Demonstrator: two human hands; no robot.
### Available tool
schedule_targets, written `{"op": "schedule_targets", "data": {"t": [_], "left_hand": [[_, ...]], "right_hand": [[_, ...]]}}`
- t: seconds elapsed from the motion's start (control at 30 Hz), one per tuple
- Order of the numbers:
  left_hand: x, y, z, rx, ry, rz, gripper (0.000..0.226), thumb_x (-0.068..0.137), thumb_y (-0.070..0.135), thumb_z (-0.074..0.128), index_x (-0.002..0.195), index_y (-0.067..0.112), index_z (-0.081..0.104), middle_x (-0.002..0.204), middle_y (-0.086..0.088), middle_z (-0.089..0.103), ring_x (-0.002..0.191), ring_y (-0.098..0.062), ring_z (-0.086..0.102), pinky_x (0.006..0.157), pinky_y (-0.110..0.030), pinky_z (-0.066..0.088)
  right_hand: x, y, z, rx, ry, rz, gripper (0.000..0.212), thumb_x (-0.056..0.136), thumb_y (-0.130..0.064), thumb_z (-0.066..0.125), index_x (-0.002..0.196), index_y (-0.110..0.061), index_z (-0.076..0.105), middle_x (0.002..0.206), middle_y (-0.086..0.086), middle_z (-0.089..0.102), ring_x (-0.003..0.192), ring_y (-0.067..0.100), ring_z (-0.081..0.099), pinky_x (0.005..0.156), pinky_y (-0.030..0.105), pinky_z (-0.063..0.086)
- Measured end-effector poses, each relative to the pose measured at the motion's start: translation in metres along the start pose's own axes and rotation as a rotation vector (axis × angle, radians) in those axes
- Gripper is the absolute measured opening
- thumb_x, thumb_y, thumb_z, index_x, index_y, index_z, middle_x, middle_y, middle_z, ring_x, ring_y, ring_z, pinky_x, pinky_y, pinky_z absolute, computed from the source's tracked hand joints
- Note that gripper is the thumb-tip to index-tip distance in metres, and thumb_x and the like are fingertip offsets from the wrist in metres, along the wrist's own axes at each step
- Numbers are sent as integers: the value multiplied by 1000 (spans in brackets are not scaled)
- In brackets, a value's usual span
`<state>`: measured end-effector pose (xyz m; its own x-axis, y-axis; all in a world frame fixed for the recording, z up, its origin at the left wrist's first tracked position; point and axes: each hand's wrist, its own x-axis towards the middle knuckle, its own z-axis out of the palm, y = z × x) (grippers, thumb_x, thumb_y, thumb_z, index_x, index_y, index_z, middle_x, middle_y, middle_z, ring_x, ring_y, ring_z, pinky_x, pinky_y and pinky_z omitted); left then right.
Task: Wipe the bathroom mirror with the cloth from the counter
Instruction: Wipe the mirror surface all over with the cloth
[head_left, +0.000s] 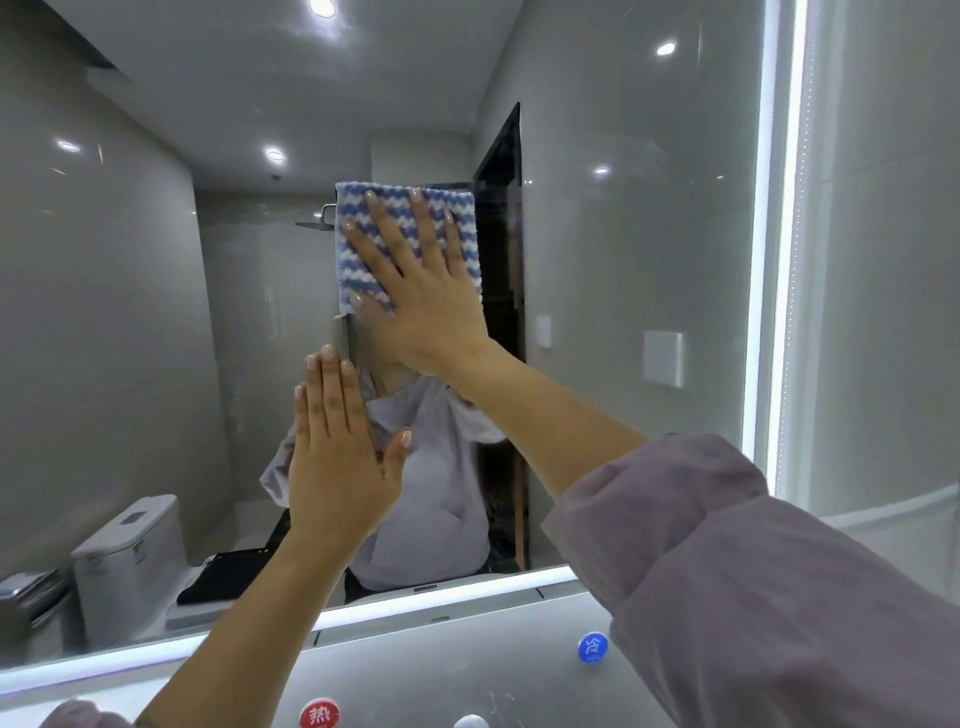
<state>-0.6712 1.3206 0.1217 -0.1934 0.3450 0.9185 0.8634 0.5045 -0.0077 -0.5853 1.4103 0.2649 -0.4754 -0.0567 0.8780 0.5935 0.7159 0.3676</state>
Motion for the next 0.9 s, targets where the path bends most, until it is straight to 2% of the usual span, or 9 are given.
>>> {"op": "schedule_targets", "data": {"t": [0.27, 0.37, 0.5, 0.77, 0.9], "left_hand": [[1, -1, 1, -9, 24, 13, 88, 95, 62, 17, 151, -3, -1, 161, -20, -6, 150, -32, -5, 123, -38, -6], [1, 0, 0, 5, 22, 15, 88, 94, 59, 23, 151, -5, 0, 161, -22, -5, 150, -33, -5, 123, -39, -4], [0, -1, 0, 18, 23, 20, 88, 95, 57, 26, 150, -7, 3, 160, -24, -3, 150, -34, -5, 123, -40, -3], [1, 0, -1, 6, 30, 9, 88, 94, 59, 23, 151, -5, 1, 161, -22, -4, 150, -32, -5, 123, -38, -6], [1, 1, -1, -1, 44, 6, 88, 94, 59, 24, 151, -5, 3, 161, -22, -3, 150, -32, -6, 122, -37, -7]], "right_hand": [[-1, 15, -3, -9, 30, -41, 58, 100, -48, 17, 153, -26, 13, 162, 2, 9, 148, 32, 2, 120, 48, -2], [-4, 28, 0, -1, 55, -3, 57, 100, -47, 18, 152, -24, 18, 161, 3, 15, 148, 32, 8, 120, 48, 2], [-14, 60, 5, 1, 57, 85, 58, 100, -47, 16, 153, -22, 17, 160, 6, 15, 147, 33, 10, 119, 48, 1], [-50, 141, 6, 51, 30, 372, 57, 102, -47, 17, 154, -25, 5, 162, 4, 1, 148, 29, -3, 120, 45, -5], [-68, 165, 8, 39, 24, 541, 64, 97, -52, 6, 154, -23, 5, 162, 4, 1, 149, 26, -4, 119, 40, -8]]}}
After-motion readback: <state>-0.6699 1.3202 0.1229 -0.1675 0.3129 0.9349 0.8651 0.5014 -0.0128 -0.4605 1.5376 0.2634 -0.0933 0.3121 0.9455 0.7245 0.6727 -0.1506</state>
